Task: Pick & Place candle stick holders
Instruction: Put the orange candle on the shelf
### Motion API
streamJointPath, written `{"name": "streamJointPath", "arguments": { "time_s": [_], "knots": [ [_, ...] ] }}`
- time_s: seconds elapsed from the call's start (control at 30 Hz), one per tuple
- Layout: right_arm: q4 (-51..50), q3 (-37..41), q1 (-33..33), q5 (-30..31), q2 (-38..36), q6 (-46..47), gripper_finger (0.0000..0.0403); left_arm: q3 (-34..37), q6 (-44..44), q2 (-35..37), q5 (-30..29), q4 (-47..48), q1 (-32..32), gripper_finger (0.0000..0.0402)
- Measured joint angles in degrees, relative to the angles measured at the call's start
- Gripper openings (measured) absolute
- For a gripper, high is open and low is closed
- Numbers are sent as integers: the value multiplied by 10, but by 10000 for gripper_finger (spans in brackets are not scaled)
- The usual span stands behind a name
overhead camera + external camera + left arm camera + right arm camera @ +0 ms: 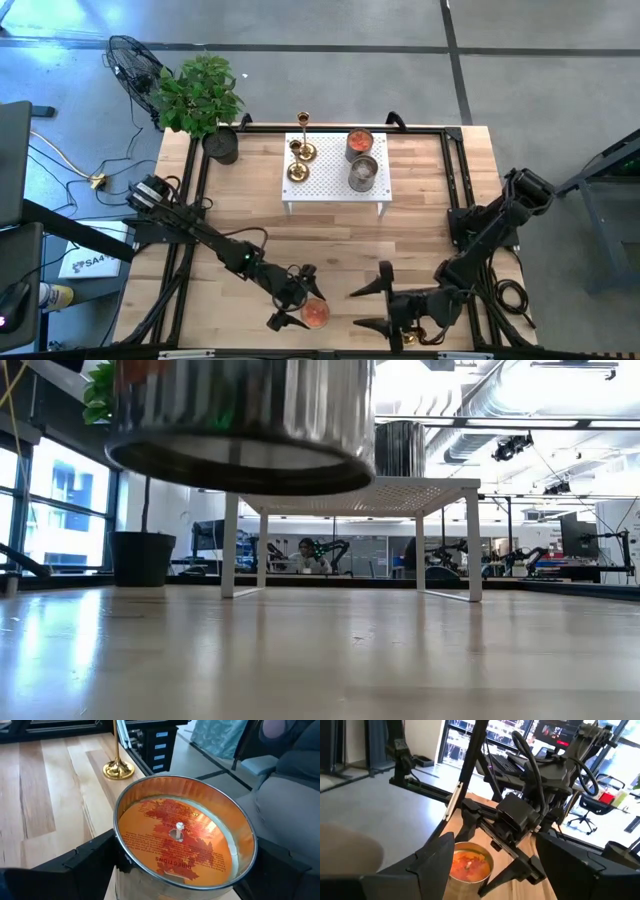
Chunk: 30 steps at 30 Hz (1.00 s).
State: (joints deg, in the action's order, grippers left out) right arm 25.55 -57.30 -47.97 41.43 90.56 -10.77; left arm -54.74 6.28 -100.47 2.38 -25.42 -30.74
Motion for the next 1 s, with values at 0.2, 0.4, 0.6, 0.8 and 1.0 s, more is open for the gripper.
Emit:
{"name": "streamJointPath", "arguments": {
  "time_s": [0.2, 0.4, 0.6, 0.8, 1.0],
  "knots": [
    [18, 0, 0, -77, 0, -8, 275, 0, 0, 0, 0, -1, 0, 353],
    [32, 0, 1, -68, 0, -6, 275, 0, 0, 0, 0, 1, 0, 353],
    [26, 0, 0, -75, 0, -15, 275, 0, 4, 0, 0, -1, 0, 353],
    [26, 0, 1, -74, 0, -17, 275, 0, 13, 0, 0, -1, 0, 353],
    [26, 0, 1, -68, 0, -73, 275, 0, 10, 0, 0, -1, 0, 353]
  ]
}}
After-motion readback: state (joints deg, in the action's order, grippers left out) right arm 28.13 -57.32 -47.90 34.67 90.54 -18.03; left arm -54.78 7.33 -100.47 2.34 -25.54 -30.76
